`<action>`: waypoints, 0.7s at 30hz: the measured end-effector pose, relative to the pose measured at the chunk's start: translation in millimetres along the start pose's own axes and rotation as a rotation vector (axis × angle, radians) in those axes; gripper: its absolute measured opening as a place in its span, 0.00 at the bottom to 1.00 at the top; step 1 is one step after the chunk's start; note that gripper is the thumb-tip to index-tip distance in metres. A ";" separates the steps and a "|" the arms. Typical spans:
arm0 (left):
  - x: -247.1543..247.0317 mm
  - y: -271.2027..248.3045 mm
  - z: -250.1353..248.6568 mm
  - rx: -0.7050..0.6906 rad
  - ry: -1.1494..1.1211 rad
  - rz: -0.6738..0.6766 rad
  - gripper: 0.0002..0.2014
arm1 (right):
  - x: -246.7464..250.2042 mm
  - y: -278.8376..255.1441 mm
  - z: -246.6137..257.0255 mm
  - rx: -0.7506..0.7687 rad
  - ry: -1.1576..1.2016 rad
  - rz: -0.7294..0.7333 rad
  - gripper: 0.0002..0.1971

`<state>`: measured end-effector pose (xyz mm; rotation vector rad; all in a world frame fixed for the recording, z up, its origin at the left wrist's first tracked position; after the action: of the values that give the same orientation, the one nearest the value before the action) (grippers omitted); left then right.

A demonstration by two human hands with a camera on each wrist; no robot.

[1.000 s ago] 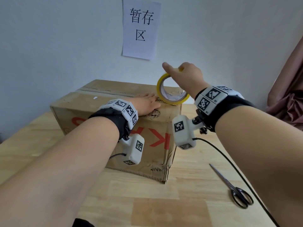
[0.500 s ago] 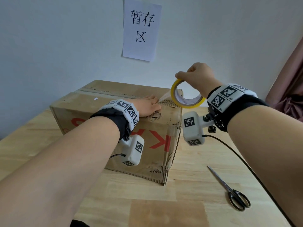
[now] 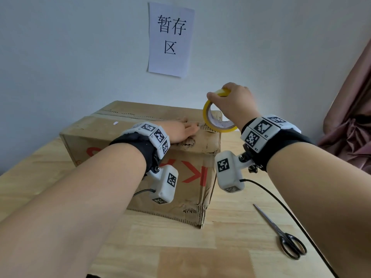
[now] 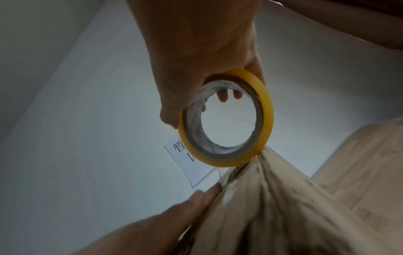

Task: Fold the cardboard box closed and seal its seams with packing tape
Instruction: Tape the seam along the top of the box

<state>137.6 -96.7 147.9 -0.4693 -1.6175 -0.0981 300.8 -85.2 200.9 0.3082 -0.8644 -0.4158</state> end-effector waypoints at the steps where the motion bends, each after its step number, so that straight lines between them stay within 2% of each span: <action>1: -0.8 -3.0 5.6 -0.011 -0.030 -0.012 0.27 | -0.8 1.2 0.5 0.000 -0.008 0.013 0.31; 7: 1.6 -8.2 51.7 0.091 -0.050 -0.053 0.27 | -3.0 4.3 0.0 0.011 -0.018 0.033 0.31; 9: 1.4 -7.5 51.3 0.104 -0.030 -0.043 0.28 | -2.2 3.6 -2.7 0.012 0.002 0.021 0.32; 14: -0.8 -3.2 12.9 0.041 -0.052 -0.050 0.31 | -0.4 3.9 -4.7 0.040 -0.049 0.019 0.31; 18: -3.0 -2.7 -11.9 -0.095 -0.071 -0.015 0.28 | -1.0 5.3 -5.5 0.067 -0.062 0.050 0.33; 21: -0.7 -2.1 -18.5 -0.120 -0.108 -0.032 0.27 | 3.7 5.4 -4.5 0.082 -0.079 0.057 0.33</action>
<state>154.2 -105.0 149.7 -0.5489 -1.7319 -0.1971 307.6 -81.7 202.9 0.3438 -0.9667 -0.3416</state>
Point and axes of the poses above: each hand's wrist, its own y-axis towards the middle knuckle, its own x-axis out of the back of the hand, z = x × y, the point moved 4 cm from there along y, towards the middle knuckle, and after that the axes turned 1 degree about x, right-handed, at the moved point
